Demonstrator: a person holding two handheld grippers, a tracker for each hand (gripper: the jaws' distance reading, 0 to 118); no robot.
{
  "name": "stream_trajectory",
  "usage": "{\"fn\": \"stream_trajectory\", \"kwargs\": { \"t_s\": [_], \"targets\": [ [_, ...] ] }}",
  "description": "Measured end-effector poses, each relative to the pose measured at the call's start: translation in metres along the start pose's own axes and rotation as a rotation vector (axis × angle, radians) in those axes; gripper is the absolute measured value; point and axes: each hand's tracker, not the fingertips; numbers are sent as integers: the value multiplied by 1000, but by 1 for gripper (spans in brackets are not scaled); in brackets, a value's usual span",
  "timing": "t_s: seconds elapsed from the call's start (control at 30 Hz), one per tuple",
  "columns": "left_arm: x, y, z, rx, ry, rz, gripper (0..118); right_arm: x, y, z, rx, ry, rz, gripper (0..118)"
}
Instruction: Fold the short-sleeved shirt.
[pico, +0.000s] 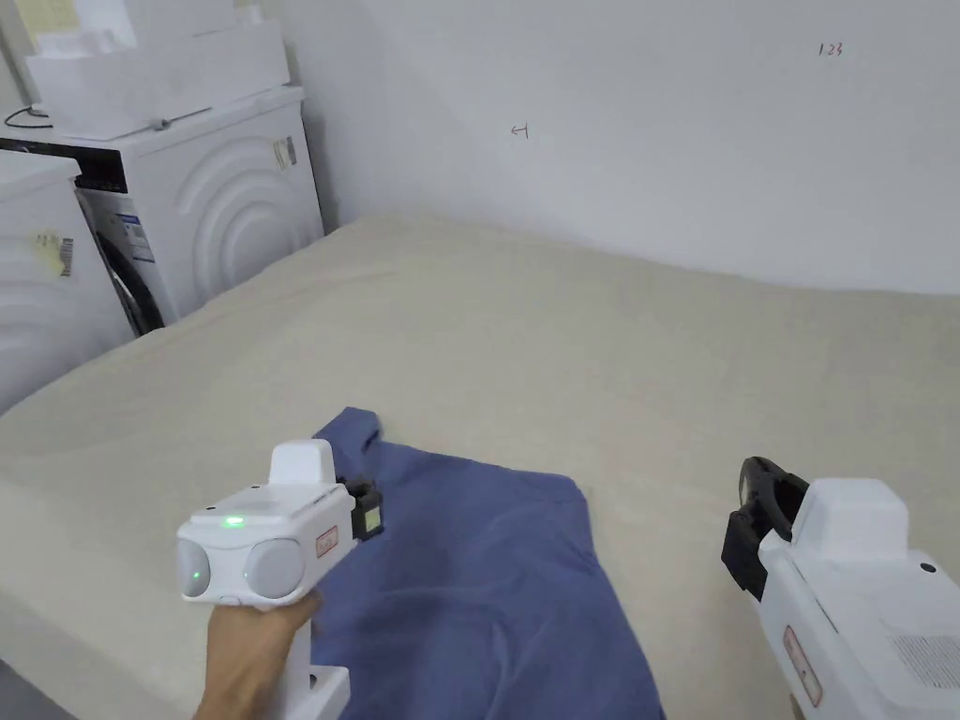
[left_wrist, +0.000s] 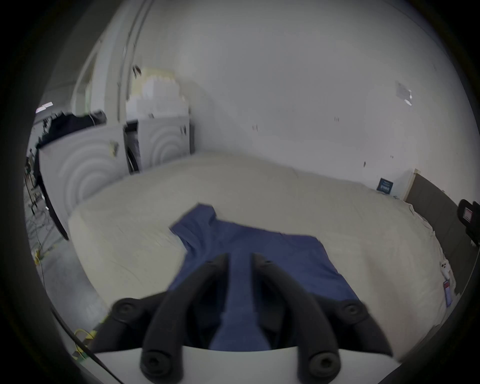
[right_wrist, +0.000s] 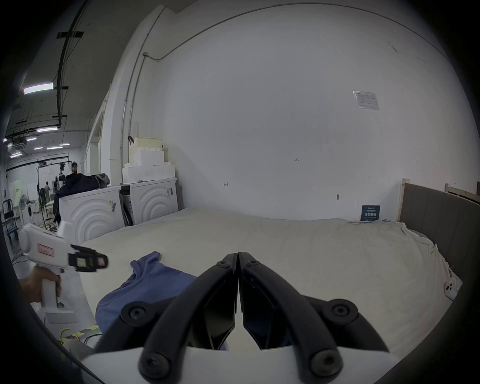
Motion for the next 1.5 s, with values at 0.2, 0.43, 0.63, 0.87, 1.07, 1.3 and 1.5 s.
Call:
{"fn": "stream_trajectory", "kwargs": {
  "t_s": [0.2, 0.43, 0.63, 0.87, 1.07, 1.3, 1.5],
  "targets": [
    [14, -13, -69, -243, -13, -54, 104, 8, -1, -7, -14, -16, 2, 1],
    [32, -47, -116, -449, -24, -132, 104, 16, -6, -13, -39, -39, -1, 1],
    [43, -73, -138, -547, -5, -174, 94, 24, -11, -13, -60, -60, -7, 1],
    [52, -67, -125, -510, -23, -241, 21, 41, -18, -7, -74, -90, -12, 1],
    [41, -63, -108, -442, -59, -164, 0, 55, -15, 2, -63, -113, -21, 1],
    [28, -28, -58, -315, -192, 11, 0, 73, -8, 17, -34, -139, -31, 1],
    [70, 5, -22, -219, -314, -20, 0, 91, -1, 35, -7, -174, -49, 1]
  ]
}}
